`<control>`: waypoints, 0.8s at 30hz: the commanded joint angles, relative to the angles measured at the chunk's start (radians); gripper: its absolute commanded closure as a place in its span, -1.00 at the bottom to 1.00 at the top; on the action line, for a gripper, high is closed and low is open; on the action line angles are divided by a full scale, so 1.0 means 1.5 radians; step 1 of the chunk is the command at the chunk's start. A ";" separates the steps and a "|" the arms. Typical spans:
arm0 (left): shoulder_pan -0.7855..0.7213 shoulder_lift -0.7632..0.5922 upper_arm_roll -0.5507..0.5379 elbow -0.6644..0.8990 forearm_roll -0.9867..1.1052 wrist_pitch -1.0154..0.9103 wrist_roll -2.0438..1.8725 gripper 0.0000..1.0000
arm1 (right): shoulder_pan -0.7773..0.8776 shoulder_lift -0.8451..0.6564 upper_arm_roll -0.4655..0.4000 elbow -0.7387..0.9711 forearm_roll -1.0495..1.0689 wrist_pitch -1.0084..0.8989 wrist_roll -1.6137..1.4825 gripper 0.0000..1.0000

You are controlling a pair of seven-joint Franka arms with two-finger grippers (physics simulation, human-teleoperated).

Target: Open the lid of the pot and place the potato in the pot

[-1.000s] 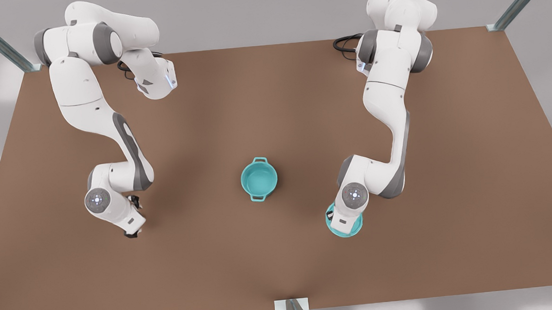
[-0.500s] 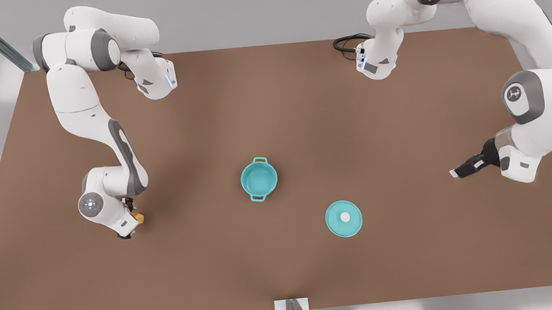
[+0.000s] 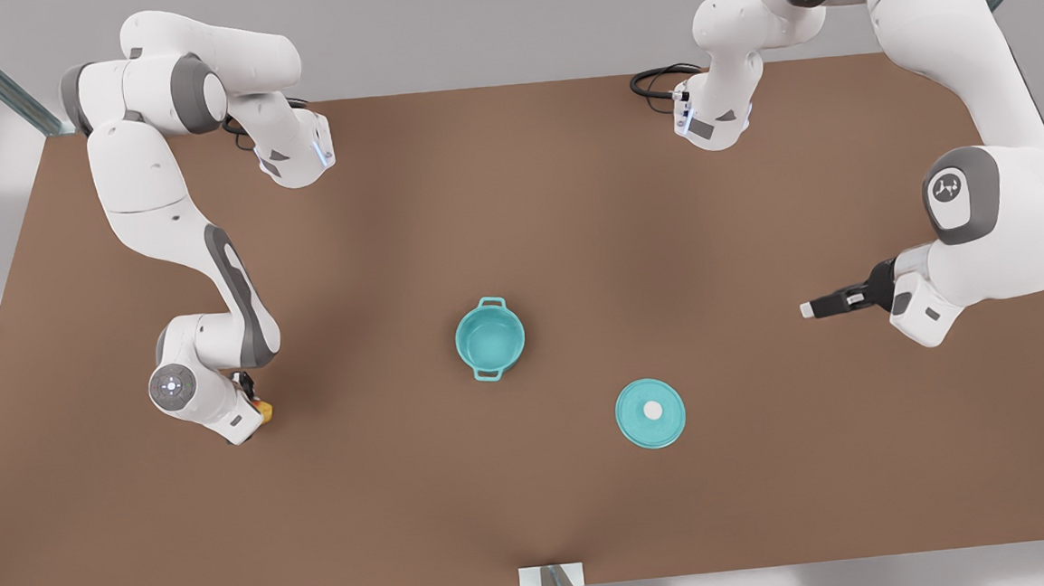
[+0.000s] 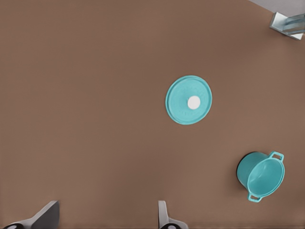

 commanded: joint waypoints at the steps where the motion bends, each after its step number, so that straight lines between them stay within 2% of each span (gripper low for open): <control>1: 0.000 -0.001 0.000 0.001 0.000 -0.012 0.057 -1.00 | 0.000 -0.001 0.000 0.000 0.002 -0.012 -0.025 -0.16; 6: -0.001 0.001 0.000 0.001 0.001 -0.012 0.057 -1.00 | 0.001 -0.009 0.000 0.001 0.003 -0.012 -0.038 0.03; 16: -0.004 0.003 0.000 -0.002 0.009 -0.012 0.054 -1.00 | 0.032 -0.059 0.032 0.007 0.029 -0.060 -0.035 0.03; 21: -0.004 0.004 0.000 -0.003 0.009 -0.012 0.054 -1.00 | 0.037 -0.073 0.083 0.010 0.058 -0.070 -0.032 0.04; 24: -0.004 0.004 0.000 -0.003 0.010 -0.012 0.053 -1.00 | 0.066 -0.083 0.095 0.016 0.074 -0.070 -0.023 0.05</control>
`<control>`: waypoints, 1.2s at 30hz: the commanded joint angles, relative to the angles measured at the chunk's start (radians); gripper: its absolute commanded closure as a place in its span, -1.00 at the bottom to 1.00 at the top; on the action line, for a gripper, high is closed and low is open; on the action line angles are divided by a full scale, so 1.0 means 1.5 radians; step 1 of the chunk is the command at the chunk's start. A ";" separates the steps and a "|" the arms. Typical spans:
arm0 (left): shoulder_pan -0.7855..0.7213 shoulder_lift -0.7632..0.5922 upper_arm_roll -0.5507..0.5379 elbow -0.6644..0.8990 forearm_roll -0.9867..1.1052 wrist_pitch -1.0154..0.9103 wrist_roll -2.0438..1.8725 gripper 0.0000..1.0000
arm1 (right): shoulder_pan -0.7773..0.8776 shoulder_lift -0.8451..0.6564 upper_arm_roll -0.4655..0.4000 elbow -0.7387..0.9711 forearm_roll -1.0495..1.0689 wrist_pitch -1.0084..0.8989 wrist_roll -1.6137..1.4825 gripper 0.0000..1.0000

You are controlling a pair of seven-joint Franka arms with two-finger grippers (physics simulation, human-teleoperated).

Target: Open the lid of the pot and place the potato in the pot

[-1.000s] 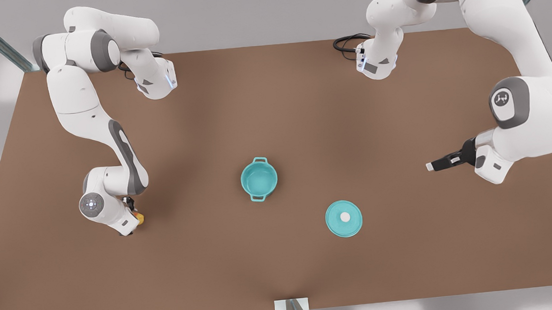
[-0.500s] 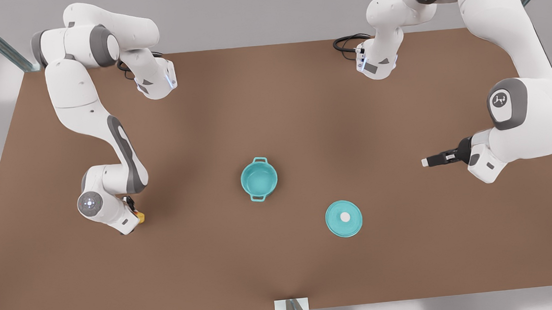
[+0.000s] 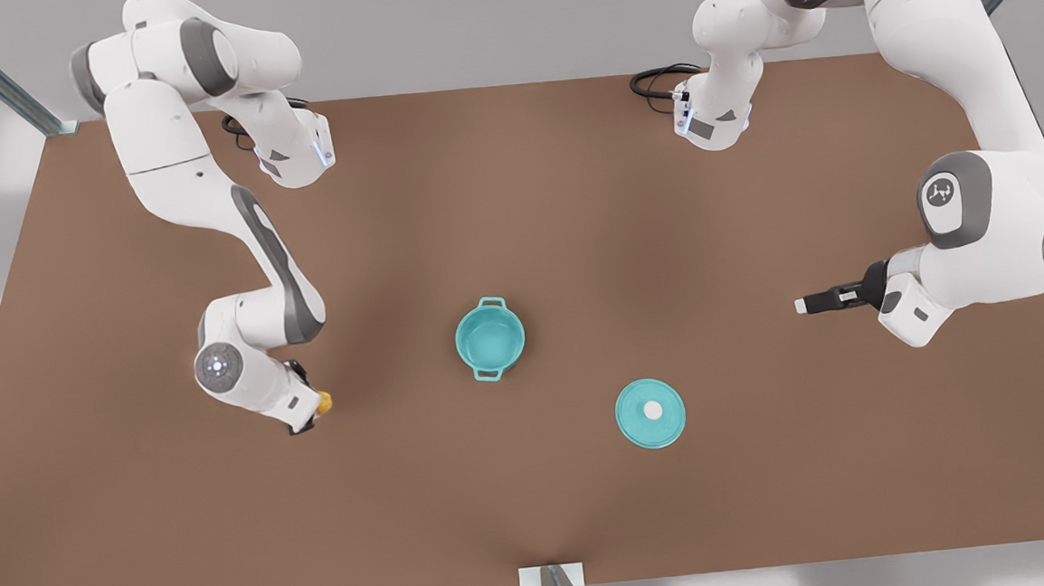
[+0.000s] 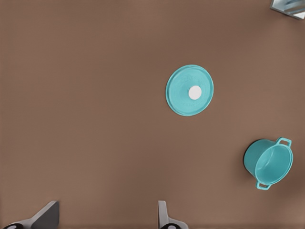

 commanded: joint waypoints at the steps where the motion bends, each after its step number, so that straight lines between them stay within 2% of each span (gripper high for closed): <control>1: 0.000 0.000 0.000 0.000 0.001 -0.001 0.013 -1.00 | 0.017 -0.004 0.005 0.001 0.015 -0.006 0.014 0.05; 21: -0.010 0.000 0.000 -0.001 0.015 -0.001 0.006 -1.00 | 0.226 0.024 0.018 0.106 0.214 -0.029 0.121 0.05; 30: -0.010 0.000 0.000 -0.001 0.015 -0.001 0.006 -1.00 | 0.299 0.065 0.017 0.133 0.226 -0.022 0.166 0.05; 31: -0.011 0.000 -0.001 -0.001 0.015 -0.001 0.006 -1.00 | 0.300 0.069 0.016 0.133 0.226 -0.022 0.169 0.01; 33: -0.011 0.000 -0.001 -0.001 0.015 -0.001 0.006 -1.00 | 0.302 0.074 0.014 0.145 0.226 -0.020 0.169 -0.93; 34: -0.011 0.000 0.000 -0.001 0.015 -0.001 0.006 -1.00 | 0.302 0.076 0.014 0.151 0.224 -0.020 0.167 -1.00; 36: -0.011 0.000 0.000 0.000 0.015 -0.001 0.006 -1.00 | 0.301 0.071 0.010 0.152 0.224 -0.024 0.167 -1.00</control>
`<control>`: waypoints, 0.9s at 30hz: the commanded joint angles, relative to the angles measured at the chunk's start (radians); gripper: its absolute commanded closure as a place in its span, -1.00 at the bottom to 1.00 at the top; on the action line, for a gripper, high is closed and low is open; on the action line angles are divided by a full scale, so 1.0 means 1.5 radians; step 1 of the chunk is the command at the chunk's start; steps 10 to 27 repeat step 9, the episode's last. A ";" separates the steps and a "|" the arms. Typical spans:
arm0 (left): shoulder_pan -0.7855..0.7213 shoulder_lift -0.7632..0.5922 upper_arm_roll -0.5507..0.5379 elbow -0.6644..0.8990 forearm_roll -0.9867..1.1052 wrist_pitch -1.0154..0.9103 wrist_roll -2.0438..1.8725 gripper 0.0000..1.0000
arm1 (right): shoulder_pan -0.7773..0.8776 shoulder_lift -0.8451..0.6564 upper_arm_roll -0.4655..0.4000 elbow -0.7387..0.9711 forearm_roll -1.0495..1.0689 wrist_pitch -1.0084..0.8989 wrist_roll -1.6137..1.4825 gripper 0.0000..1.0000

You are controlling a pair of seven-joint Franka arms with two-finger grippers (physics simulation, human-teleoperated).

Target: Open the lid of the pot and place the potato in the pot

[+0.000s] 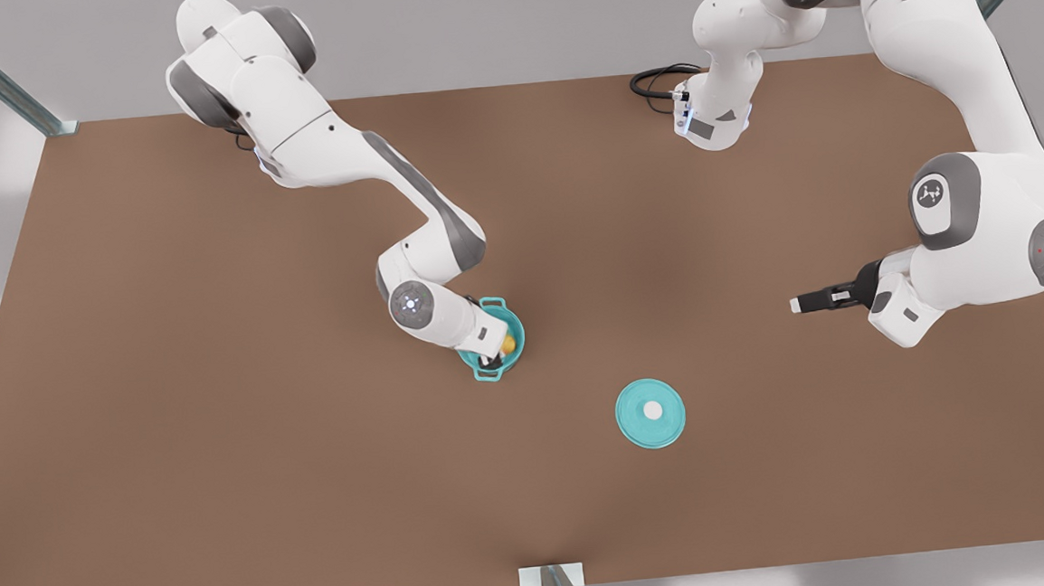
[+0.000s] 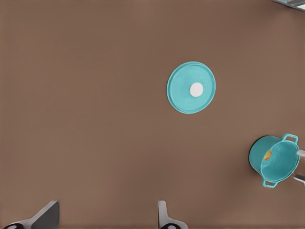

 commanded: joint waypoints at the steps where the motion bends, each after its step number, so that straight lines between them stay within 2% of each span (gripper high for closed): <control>1: 0.000 -0.001 0.000 0.001 0.000 0.000 0.001 -1.00 | -0.003 -0.039 -0.044 0.003 -0.003 -0.006 0.053 -1.00; 2: 0.001 -0.002 -0.001 0.003 -0.001 0.000 0.001 -1.00 | -0.003 -0.096 -0.110 0.003 -0.020 -0.012 0.053 -1.00; 3: 0.003 -0.002 0.000 0.015 -0.003 0.000 0.003 -1.00 | -0.005 -0.155 -0.217 0.017 -0.036 -0.112 0.111 -0.99; 5: -0.001 0.011 0.000 0.050 0.000 0.000 0.002 -1.00 | -0.006 -0.220 -0.371 0.023 -0.045 -0.283 0.547 -1.00; 6: -0.001 0.014 -0.001 0.052 0.018 0.000 0.002 -1.00 | -0.006 -0.235 -0.428 0.027 -0.044 -0.339 0.612 -1.00; 7: -0.001 0.016 -0.001 0.055 0.018 0.000 0.002 -1.00 | -0.006 -0.235 -0.452 0.026 -0.038 -0.359 0.646 -1.00; 9: -0.011 0.016 -0.001 0.055 0.033 0.000 0.002 -1.00 | -0.006 -0.237 -0.450 0.026 -0.045 -0.409 0.769 -1.00; 27: -0.011 0.016 -0.001 0.055 0.033 0.000 0.002 -1.00 | -0.006 -0.237 -0.450 0.026 -0.045 -0.409 0.769 -1.00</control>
